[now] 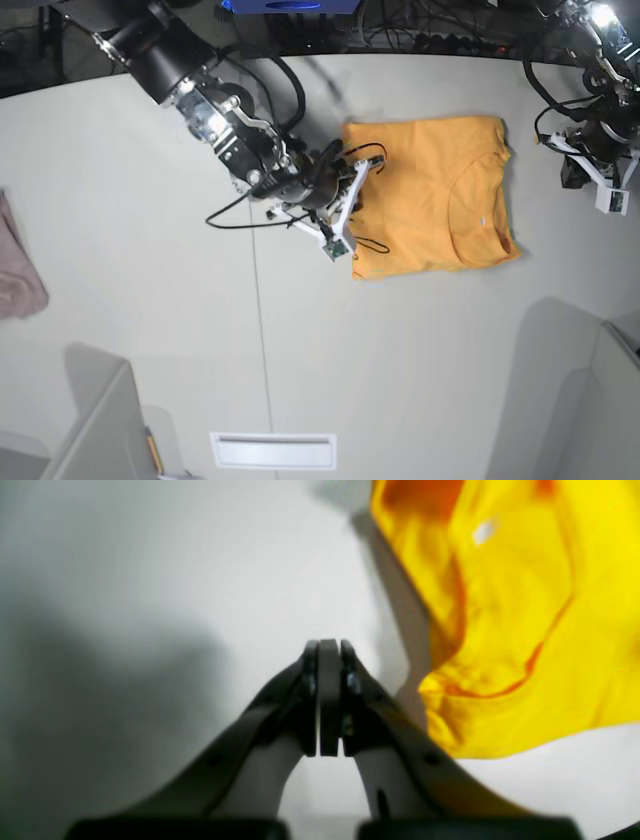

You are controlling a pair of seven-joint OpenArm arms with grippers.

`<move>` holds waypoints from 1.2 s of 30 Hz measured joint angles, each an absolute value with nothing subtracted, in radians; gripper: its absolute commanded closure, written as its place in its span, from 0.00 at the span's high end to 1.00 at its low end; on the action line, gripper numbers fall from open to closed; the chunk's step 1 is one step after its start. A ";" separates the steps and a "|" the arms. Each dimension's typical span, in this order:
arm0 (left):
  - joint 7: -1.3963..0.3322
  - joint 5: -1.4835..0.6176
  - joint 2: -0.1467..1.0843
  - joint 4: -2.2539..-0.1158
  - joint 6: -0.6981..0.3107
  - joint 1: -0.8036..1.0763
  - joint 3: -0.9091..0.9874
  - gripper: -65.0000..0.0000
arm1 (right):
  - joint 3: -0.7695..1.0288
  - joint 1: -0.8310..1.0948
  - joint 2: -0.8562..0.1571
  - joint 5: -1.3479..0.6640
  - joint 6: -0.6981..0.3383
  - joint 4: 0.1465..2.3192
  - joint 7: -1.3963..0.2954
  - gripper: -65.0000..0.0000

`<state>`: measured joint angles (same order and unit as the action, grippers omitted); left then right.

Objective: Fold the T-shirt properly
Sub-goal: 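Withdraw the right gripper and move the left gripper to the bundle edge, then grasp the bundle edge with the left gripper and drag it toward the table center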

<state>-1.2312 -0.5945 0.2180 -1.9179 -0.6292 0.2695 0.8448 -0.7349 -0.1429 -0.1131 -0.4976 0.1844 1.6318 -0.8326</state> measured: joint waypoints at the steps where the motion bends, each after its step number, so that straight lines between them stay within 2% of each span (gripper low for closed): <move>1: -1.247 -0.635 0.219 -1.914 -0.629 0.278 0.873 0.00 | -0.737 -0.130 -0.122 -0.516 0.173 1.667 -0.833 0.00; 2: -1.254 -0.673 0.218 -1.913 -0.627 0.286 0.896 0.00 | -0.737 -0.122 -0.130 -0.515 0.168 1.699 -0.828 0.00; 3: -1.266 -0.707 0.211 -1.911 -0.626 0.291 0.912 0.05 | -0.735 -0.118 -0.137 -0.513 0.169 1.718 -0.823 0.00; 4: -1.267 -0.743 0.204 -1.911 -0.626 0.295 0.924 0.20 | -0.730 -0.115 -0.146 -0.507 0.170 1.732 -0.815 0.00; 7: -1.260 -0.842 0.194 -1.909 -0.629 0.296 0.911 0.75 | -0.723 -0.086 -0.173 -0.493 0.176 1.745 -0.818 0.00; 9: -1.247 -0.860 0.180 -1.885 -0.629 0.287 0.906 1.00 | -0.723 -0.063 -0.175 -0.495 0.176 1.745 -0.823 0.00; 17: -1.254 -0.869 0.120 -1.703 -0.629 0.203 0.895 1.00 | -0.726 -0.003 -0.170 -0.497 0.175 1.813 -0.830 0.00; 23: -1.251 -0.859 0.121 -1.617 -0.626 0.152 0.753 1.00 | -0.708 0.027 -0.168 -0.502 0.175 1.820 -0.831 0.00; 29: -1.245 -0.855 0.125 -1.509 -0.488 0.108 0.712 1.00 | -0.634 0.072 -0.171 -0.500 0.175 1.820 -0.832 0.00; 36: -1.211 -0.887 0.136 -1.464 -0.390 0.078 0.597 1.00 | -0.540 0.122 -0.170 -0.497 0.175 1.830 -0.826 0.00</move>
